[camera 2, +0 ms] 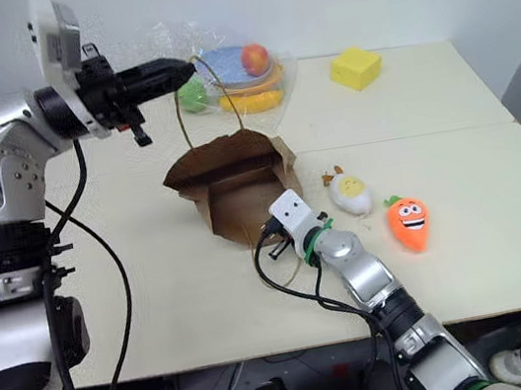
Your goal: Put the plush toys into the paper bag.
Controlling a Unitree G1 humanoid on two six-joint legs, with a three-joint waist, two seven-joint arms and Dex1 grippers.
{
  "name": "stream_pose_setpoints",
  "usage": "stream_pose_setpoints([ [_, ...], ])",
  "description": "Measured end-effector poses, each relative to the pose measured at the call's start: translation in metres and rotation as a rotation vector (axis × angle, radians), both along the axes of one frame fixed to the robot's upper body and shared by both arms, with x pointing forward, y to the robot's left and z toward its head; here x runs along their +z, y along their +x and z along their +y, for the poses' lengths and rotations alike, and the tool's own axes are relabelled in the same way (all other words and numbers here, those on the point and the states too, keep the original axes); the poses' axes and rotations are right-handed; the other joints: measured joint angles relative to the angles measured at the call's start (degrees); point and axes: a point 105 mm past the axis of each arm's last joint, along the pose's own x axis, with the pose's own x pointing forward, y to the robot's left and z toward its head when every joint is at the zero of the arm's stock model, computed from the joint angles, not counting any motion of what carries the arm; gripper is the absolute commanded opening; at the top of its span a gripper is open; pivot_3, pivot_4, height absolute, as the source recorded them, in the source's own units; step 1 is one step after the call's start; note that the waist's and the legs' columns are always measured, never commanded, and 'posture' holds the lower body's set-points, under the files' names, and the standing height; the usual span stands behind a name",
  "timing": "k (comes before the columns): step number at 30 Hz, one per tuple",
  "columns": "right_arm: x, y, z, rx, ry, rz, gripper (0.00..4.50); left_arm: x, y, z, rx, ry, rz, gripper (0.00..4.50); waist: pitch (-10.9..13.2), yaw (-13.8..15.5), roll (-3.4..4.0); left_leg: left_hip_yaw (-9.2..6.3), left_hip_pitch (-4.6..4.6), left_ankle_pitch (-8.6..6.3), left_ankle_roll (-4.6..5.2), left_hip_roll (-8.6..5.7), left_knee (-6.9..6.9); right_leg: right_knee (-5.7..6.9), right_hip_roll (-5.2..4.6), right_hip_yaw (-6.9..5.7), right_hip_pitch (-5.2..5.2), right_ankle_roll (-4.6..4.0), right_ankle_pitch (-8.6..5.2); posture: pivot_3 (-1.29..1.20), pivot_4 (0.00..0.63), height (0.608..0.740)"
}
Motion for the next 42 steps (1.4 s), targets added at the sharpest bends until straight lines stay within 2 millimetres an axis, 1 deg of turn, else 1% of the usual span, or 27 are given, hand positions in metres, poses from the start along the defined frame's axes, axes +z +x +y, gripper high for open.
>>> stream_pose_setpoints([
  [4, 0.000, -0.001, -0.002, 0.003, -0.011, -0.002, 0.02, 0.002, 0.009, 0.002, 0.040, -0.016, -0.068, 0.00, 0.0, 0.1, 0.00, -0.03, -0.01, 0.00, 0.00, 0.00, 0.00, 0.01, 0.00, -0.03, -0.01, 0.00, 0.01, 0.00, 0.150, 0.740],
  [6, 0.000, -0.001, -0.004, 0.003, -0.028, -0.013, 0.02, 0.014, 0.015, 0.004, 0.064, -0.099, -0.106, 0.00, 0.0, 0.3, -0.01, -0.03, -0.04, 0.00, 0.00, 0.00, 0.04, -0.01, 0.00, -0.03, 0.00, 0.04, 0.02, 0.00, 0.150, 0.740],
  [7, 0.000, -0.002, -0.005, 0.002, -0.029, -0.015, 0.02, 0.023, 0.015, 0.004, 0.070, -0.136, -0.150, 0.00, 0.0, 0.3, -0.01, 0.00, -0.04, 0.00, 0.00, -0.01, 0.04, -0.03, -0.01, 0.01, 0.00, 0.08, 0.03, 0.00, 0.150, 0.740],
  [9, -0.002, -0.003, -0.006, -0.001, -0.033, -0.011, 0.02, 0.031, 0.018, 0.004, 0.093, -0.182, -0.205, 0.00, 0.0, 0.3, -0.01, -0.01, -0.03, 0.00, 0.00, -0.02, 0.04, -0.01, -0.01, 0.00, 0.01, 0.07, 0.04, 0.00, 0.150, 0.740],
  [13, -0.004, -0.006, -0.010, -0.009, -0.039, -0.007, 0.02, 0.033, 0.028, 0.013, 0.163, -0.262, -0.242, 0.00, 0.0, 0.1, -0.01, -0.01, -0.04, 0.00, 0.00, -0.02, 0.04, -0.01, -0.01, 0.01, -0.01, 0.09, 0.05, 0.00, 0.150, 0.740],
  [17, -0.004, -0.006, -0.011, -0.014, -0.041, 0.001, 0.02, 0.031, 0.023, 0.010, 0.128, -0.242, -0.242, 0.00, 0.0, 0.1, -0.01, -0.03, -0.04, 0.00, 0.00, -0.02, 0.03, 0.00, -0.01, -0.01, 0.00, 0.09, 0.06, 0.00, 0.150, 0.740],
  [19, -0.004, -0.006, -0.011, -0.016, -0.041, 0.008, 0.02, 0.025, 0.017, 0.007, 0.092, -0.213, -0.239, 0.00, 0.0, 0.1, 0.00, -0.01, 0.00, 0.00, 0.00, -0.02, 0.04, 0.00, -0.01, 0.01, 0.03, 0.08, 0.06, 0.00, 0.150, 0.740],
  [24, -0.002, -0.004, -0.013, -0.021, -0.038, 0.006, 0.02, -0.001, 0.010, 0.002, 0.029, -0.140, -0.161, 0.00, 0.0, 0.2, -0.01, -0.03, 0.00, 0.01, -0.01, -0.02, 0.09, 0.02, -0.01, 0.00, 0.07, 0.10, 0.07, 0.00, 0.150, 0.740],
  [26, -0.002, -0.004, -0.014, -0.024, -0.036, 0.006, 0.02, -0.003, 0.008, 0.000, 0.016, -0.129, -0.148, 0.00, 0.0, 0.2, -0.01, -0.03, 0.00, 0.01, -0.01, -0.02, 0.12, 0.02, -0.01, 0.00, 0.08, 0.11, 0.08, 0.00, 0.150, 0.740],
  [28, -0.001, -0.004, -0.014, -0.027, -0.029, 0.010, 0.02, -0.002, 0.001, -0.002, -0.013, -0.094, -0.155, 0.00, 0.0, 0.2, -0.01, -0.02, 0.01, 0.01, -0.01, -0.02, 0.12, 0.01, -0.01, 0.02, 0.09, 0.12, 0.08, 0.00, 0.150, 0.740],
  [31, 0.003, -0.005, -0.020, -0.040, 0.025, 0.035, 0.02, -0.016, -0.007, -0.002, -0.056, -0.018, -0.119, 0.00, 0.0, 0.1, 0.00, -0.05, 0.00, 0.01, -0.01, -0.02, 0.09, 0.03, 0.00, -0.01, 0.05, 0.11, 0.08, 0.00, 0.150, 0.740],
  [33, 0.013, -0.009, -0.024, -0.043, 0.076, 0.026, 0.02, -0.026, -0.008, -0.001, -0.070, -0.001, -0.074, 0.00, 0.0, 0.1, 0.00, -0.06, -0.07, 0.01, -0.01, -0.02, 0.09, 0.03, 0.00, -0.01, -0.01, 0.10, 0.08, 0.00, 0.150, 0.740],
  [34, 0.023, -0.013, -0.024, -0.027, 0.118, 0.012, 0.02, -0.029, -0.009, -0.001, -0.080, 0.007, -0.056, 0.00, 0.0, 0.0, 0.01, -0.06, -0.11, 0.01, -0.01, -0.02, 0.08, 0.02, 0.00, 0.00, -0.04, 0.11, 0.08, 0.00, 0.150, 0.740],
  [35, 0.038, -0.016, -0.023, -0.007, 0.162, -0.017, 0.02, -0.032, -0.011, -0.003, -0.093, 0.017, -0.040, 0.00, 0.0, 0.0, 0.01, -0.06, -0.12, 0.01, -0.01, -0.02, 0.07, 0.02, 0.00, -0.01, -0.05, 0.11, 0.08, 0.00, 0.150, 0.740],
  [36, 0.050, -0.019, -0.024, 0.011, 0.185, -0.049, 0.38, -0.033, -0.013, -0.004, -0.107, 0.019, -0.032, 0.00, 0.0, 0.0, 0.01, -0.06, -0.11, 0.01, -0.01, -0.02, 0.05, 0.02, 0.00, -0.01, -0.04, 0.11, 0.08, 0.00, 0.150, 0.740],
  [38, 0.075, -0.029, -0.027, 0.058, 0.229, -0.109, 0.85, -0.034, -0.017, -0.007, -0.131, 0.032, -0.027, 0.00, 0.0, 0.0, 0.01, -0.07, -0.10, 0.01, -0.01, -0.02, 0.03, 0.01, 0.00, -0.03, -0.04, 0.11, 0.08, 0.00, 0.150, 0.740],
  [39, 0.084, -0.032, -0.030, 0.070, 0.243, -0.133, 1.25, -0.034, -0.018, -0.008, -0.136, 0.033, -0.025, 0.00, 0.0, 0.0, 0.01, -0.08, -0.10, 0.01, -0.01, -0.02, 0.03, 0.01, 0.00, -0.04, -0.03, 0.11, 0.08, 0.00, 0.150, 0.740],
  [40, 0.091, -0.036, -0.036, 0.072, 0.251, -0.153, 1.59, -0.035, -0.019, -0.008, -0.140, 0.032, -0.017, 0.00, 0.0, 0.1, 0.01, -0.07, -0.10, 0.01, -0.01, -0.02, 0.03, 0.00, 0.00, -0.03, -0.03, 0.11, 0.08, 0.00, 0.150, 0.740],
  [42, 0.095, -0.042, -0.050, 0.061, 0.259, -0.157, 2.26, -0.036, -0.020, -0.008, -0.146, 0.035, -0.010, 0.00, 0.0, 0.2, 0.01, -0.07, -0.10, 0.01, -0.01, -0.02, 0.04, -0.01, 0.00, -0.03, -0.01, 0.11, 0.07, 0.00, 0.150, 0.740],
])
